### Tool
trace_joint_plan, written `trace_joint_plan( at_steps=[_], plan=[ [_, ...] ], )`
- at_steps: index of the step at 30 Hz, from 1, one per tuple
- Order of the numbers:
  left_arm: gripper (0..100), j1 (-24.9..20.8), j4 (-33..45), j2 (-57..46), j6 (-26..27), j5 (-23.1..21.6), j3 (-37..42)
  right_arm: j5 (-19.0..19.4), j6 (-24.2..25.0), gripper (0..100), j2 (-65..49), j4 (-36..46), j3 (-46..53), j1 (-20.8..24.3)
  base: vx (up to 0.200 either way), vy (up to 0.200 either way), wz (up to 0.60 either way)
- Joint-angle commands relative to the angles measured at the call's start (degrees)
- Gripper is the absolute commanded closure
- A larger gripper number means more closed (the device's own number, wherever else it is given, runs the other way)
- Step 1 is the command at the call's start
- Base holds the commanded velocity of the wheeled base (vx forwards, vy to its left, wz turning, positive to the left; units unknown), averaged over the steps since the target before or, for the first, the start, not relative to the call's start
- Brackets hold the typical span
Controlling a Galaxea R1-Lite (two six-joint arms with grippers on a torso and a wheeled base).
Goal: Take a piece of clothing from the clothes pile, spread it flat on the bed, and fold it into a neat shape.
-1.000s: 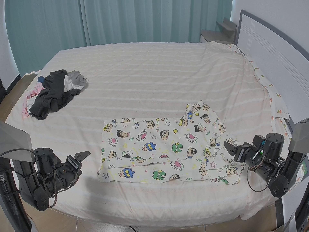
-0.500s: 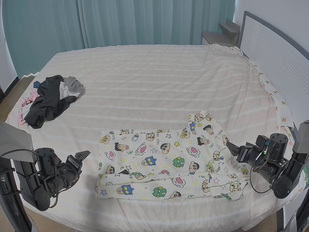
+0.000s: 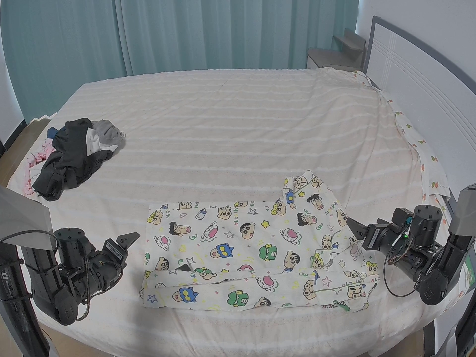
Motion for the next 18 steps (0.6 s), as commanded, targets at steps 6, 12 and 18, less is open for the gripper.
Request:
trace_joint_plan(
  at_steps=[6, 12, 18],
  plan=[
    [0, 0.04, -1.02, -0.42, 0.05, 1.35, -0.51, 1.2, 0.17, 0, 1.73, -0.02, -0.09, 0.0, 0.0, 0.0, 0.0],
    [0, -0.93, -1.02, -4.82, 3.03, 5.04, -3.41, 2.96, -0.27, 0, 2.61, -0.02, -0.7, 0.09, 0.0, 0.0, 0.0],
    [0, -0.4, 1.62, -10.44, 14.72, 4.34, -9.39, 3.22, -0.44, 0, 3.67, 0.07, -2.37, 0.35, 0.0, 0.0, 0.0]
  ],
)
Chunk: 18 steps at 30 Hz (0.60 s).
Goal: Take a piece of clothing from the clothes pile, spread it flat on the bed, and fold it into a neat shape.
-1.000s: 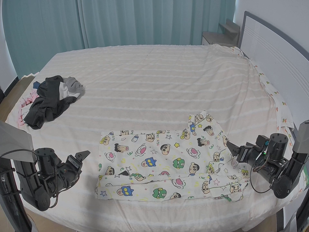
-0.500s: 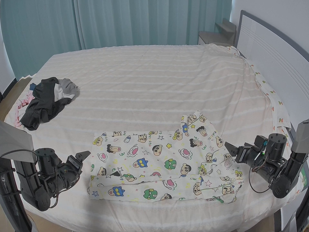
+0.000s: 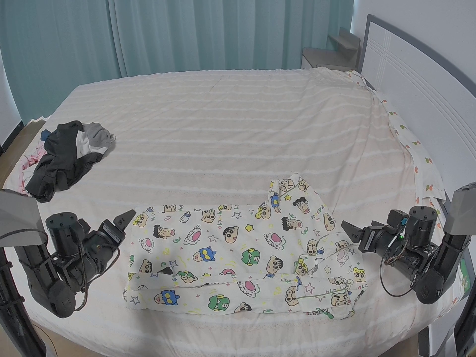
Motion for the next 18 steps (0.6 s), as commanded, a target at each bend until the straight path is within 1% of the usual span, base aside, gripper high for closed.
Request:
trace_joint_plan(
  at_steps=[1, 2, 3, 4, 5, 7, 9, 10, 11, 12, 13, 15, 16, 18],
  plan=[
    [0, 0.43, 1.59, -5.21, 5.64, -0.32, -5.39, 0.22, -0.08, 0, 1.33, 0.06, -1.13, 0.27, 0.0, 0.0, 0.0],
    [0, 1.66, 7.74, -5.12, 9.51, -0.32, -10.31, 0.22, -0.08, 0, 2.03, -0.03, -1.22, 0.36, 0.0, 0.0, 0.0],
    [0, 2.19, 11.96, -5.3, 10.83, -0.32, -12.86, 0.22, -0.08, 0, 2.12, -0.03, -1.39, 0.44, 0.0, 0.0, 0.0],
    [0, 2.45, 13.98, -5.3, 11.09, -0.32, -14.09, 0.22, -0.08, 0, 2.21, 0.06, -1.39, 0.62, 0.0, 0.0, 0.0],
    [0, 3.42, 21.02, -5.74, 11.36, -0.67, -18.58, 0.22, 0.01, 0, 2.21, 0.06, -1.39, 0.71, 0.0, 0.0, 0.0],
    [0, 4.74, 30.77, -5.92, 11.44, -2.43, -24.38, 0.22, 0.01, 0, 2.21, 0.06, -1.39, 0.71, 0.0, 0.0, 0.0],
    [0, 6.32, 40.61, -5.74, 11.62, -5.94, -29.74, 0.22, 0.01, 0, 2.21, -0.03, -1.31, 0.71, 0.0, 0.0, 0.0],
    [0, 6.32, 40.61, -5.74, 11.62, -5.94, -29.74, 0.22, 0.01, 0, 2.21, -0.03, -1.31, 0.71, 0.0, 0.0, 0.0],
    [0, 7.46, 48.0, -5.48, 11.71, -9.46, -34.13, 0.22, -0.08, 0, 2.21, 0.06, -1.13, 0.71, 0.0, 0.0, 0.0],
    [0, 8.43, 53.53, -4.77, 11.71, -12.36, -37.47, 0.22, -0.08, 0, 2.21, 0.06, -0.96, 0.71, 0.0, 0.0, 0.0],
    [0, 8.96, 56.87, -3.72, 11.71, -14.12, -39.58, 0.22, -0.08, 0, 2.29, 0.06, -0.87, 0.71, 0.0, 0.0, 0.0],
    [0, 9.66, 60.65, -1.34, 11.71, -16.23, -42.83, 0.22, -0.08, 0, 2.29, 0.06, -0.78, 0.71, 0.0, 0.0, 0.0],
    [0, 9.66, 60.65, -1.34, 11.71, -16.23, -42.83, 0.13, -0.08, 0, 2.47, 0.06, -0.78, 0.71, 0.0, 0.0, 0.0],
    [0, 10.54, 62.15, 3.93, 11.79, -16.67, -46.44, 0.05, -0.08, 0, 2.56, 0.06, -0.69, 0.71, 0.0, 0.0, 0.0]
  ],
)
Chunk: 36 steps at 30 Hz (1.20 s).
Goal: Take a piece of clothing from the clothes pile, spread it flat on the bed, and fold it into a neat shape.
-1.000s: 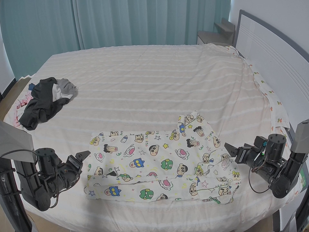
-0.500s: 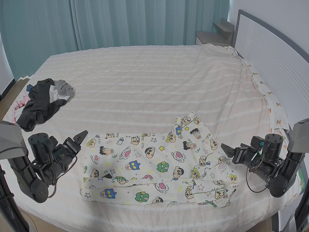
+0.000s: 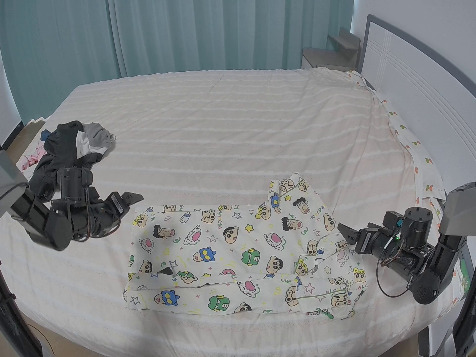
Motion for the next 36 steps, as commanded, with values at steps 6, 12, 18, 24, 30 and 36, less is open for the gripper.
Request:
trace_joint_plan(
  at_steps=[6, 12, 18, 24, 30, 36],
  plan=[
    [0, 5.3, 10.94, 17.31, 2.24, -6.85, -20.88, -0.33, -0.03, 0, 1.05, 0.01, 0.71, 0.16, 0.0, 0.0, 0.0],
    [0, 6.18, 9.27, 22.58, 2.07, -7.29, -23.6, -0.41, -0.38, 0, 1.58, 0.01, 1.41, 0.16, 0.0, 0.0, 0.0],
    [0, 7.49, 8.21, 23.73, 1.63, -8.87, -24.04, -0.41, -0.38, 0, 2.37, -0.08, 1.41, 0.16, 0.0, 0.0, 0.0],
    [0, 7.05, 6.19, 23.99, -2.24, -10.89, -25.01, -0.5, -0.38, 0, 2.46, -0.08, 1.32, 0.42, 0.0, 0.0, 0.0],
    [0, 6.88, 1.54, 25.13, -4.35, -11.07, -24.92, -0.5, -1.17, 0, 2.46, -0.08, 1.06, 0.42, 0.0, 0.0, 0.0],
    [0, 6.88, 1.54, 25.31, -4.35, -11.68, -24.92, -0.5, -1.26, 0, 2.46, -0.08, 0.8, 0.51, 0.0, 0.0, 0.0]
  ],
)
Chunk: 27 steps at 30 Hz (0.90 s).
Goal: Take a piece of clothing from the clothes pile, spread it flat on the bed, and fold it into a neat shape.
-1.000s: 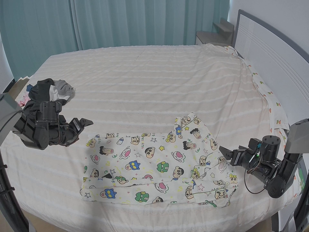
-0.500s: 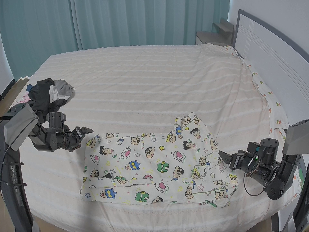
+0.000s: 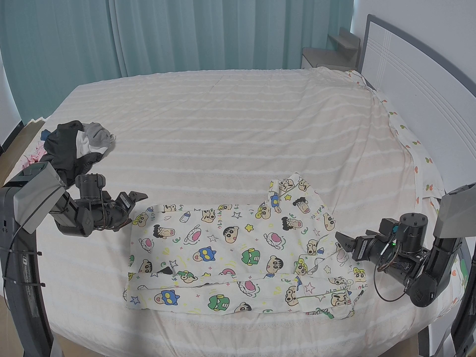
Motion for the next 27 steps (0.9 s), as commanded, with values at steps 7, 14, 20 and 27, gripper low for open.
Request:
trace_joint_plan(
  at_steps=[7, 14, 20, 27],
  plan=[
    [0, -0.3, 0.01, 1.22, 0.06, -2.45, -0.57, 0.01, -0.29, 0, 0.69, -0.02, -0.62, 0.0, 0.0, 0.0, 0.0],
    [0, -1.44, 0.01, 2.1, 0.42, -2.19, -1.36, 0.01, -0.55, 0, 0.95, 0.16, -1.5, -0.18, 0.0, 0.0, 0.0],
    [0, -1.44, 0.01, 2.36, 2.17, -1.83, -1.18, 0.01, -0.9, 0, 1.48, 0.25, -2.38, -0.09, 0.0, 0.0, 0.0],
    [0, -1.27, 0.01, 1.22, 3.49, -1.66, 0.4, 0.01, -0.99, 0, 2.79, 0.07, -2.47, -0.09, 0.0, 0.0, 0.0]
  ],
)
